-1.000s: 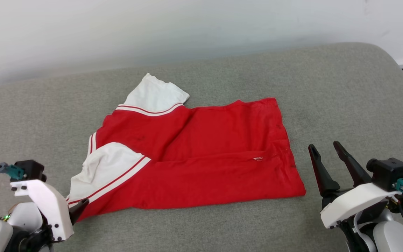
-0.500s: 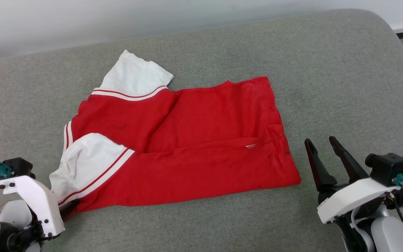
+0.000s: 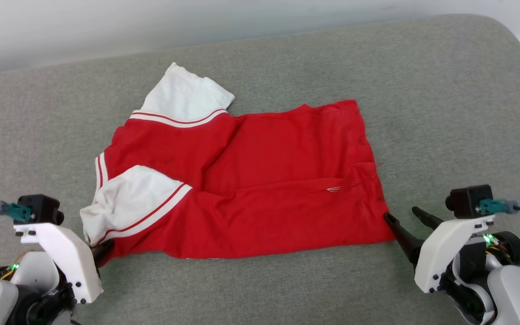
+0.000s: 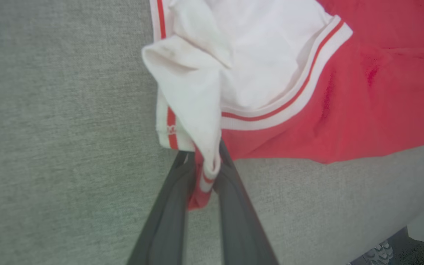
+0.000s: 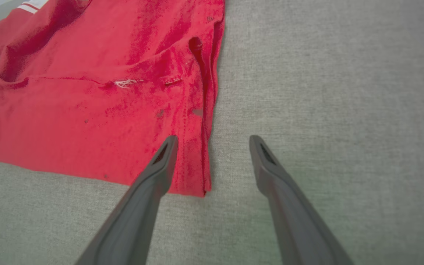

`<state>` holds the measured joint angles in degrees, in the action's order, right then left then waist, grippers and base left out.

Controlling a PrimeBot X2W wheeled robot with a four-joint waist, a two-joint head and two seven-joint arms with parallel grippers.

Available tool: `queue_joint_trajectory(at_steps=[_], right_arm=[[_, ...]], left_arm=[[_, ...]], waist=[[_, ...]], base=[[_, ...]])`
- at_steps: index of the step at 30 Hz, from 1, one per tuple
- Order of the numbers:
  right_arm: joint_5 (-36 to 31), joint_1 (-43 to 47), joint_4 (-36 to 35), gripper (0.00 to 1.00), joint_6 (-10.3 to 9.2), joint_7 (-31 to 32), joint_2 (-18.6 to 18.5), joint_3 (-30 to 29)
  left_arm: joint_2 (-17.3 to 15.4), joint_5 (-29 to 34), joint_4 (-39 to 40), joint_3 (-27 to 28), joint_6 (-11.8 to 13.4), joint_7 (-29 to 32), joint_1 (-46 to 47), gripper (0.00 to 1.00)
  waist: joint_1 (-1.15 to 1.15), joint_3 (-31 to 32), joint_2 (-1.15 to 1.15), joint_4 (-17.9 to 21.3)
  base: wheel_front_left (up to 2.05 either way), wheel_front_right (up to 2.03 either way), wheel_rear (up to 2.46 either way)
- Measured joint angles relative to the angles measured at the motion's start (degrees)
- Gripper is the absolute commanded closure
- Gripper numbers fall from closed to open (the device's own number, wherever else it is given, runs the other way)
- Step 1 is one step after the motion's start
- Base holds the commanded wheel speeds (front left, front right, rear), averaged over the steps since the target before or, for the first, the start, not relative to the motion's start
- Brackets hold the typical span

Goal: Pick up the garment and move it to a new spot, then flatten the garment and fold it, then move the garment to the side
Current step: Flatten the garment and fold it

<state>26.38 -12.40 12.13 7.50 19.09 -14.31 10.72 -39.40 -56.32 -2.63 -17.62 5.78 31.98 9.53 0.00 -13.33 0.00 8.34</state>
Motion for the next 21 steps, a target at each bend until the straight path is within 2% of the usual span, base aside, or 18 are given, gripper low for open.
queue_joint_trajectory(at_steps=[6, 11, 12, 14, 21], right_arm=[[1.1, -4.3, 2.6, 0.00, 0.00, 8.0, -1.5, 2.7], [2.5, -7.4, 5.5, 0.00, -0.02, 12.8, -2.1, 4.8], [3.0, -7.8, 5.7, 0.24, -0.04, 13.6, -2.3, 4.9], [3.7, -8.6, 5.9, 1.00, -0.13, 15.1, -2.8, 5.5], [4.2, -9.4, 4.9, 1.00, -0.08, 16.6, -3.6, 6.6]], left_arm=[[-0.4, 2.3, 6.0, -0.3, 0.8, -1.0, 1.4, 1.00], [0.4, 3.2, 7.5, -1.1, 0.9, -1.4, 2.5, 1.00], [0.5, 3.2, 7.5, -1.2, 0.9, -1.5, 2.6, 1.00], [0.7, 3.3, 7.4, -1.3, 0.9, -1.8, 2.6, 1.00], [1.3, 3.4, 6.7, -1.3, 1.0, -3.5, 1.8, 1.00]], waist=[[0.00, -2.1, 0.00, -2.3], [0.00, -3.9, 0.00, -4.3], [0.00, -4.2, 0.00, -4.7], [0.00, -4.5, 0.00, -5.1], [0.01, -3.1, 0.00, -5.3]], base=[[0.00, 0.00, 0.00], [0.00, 0.00, 0.00], [0.00, 0.00, 0.00], [0.00, 0.00, 0.00], [0.00, 0.00, 0.00]])
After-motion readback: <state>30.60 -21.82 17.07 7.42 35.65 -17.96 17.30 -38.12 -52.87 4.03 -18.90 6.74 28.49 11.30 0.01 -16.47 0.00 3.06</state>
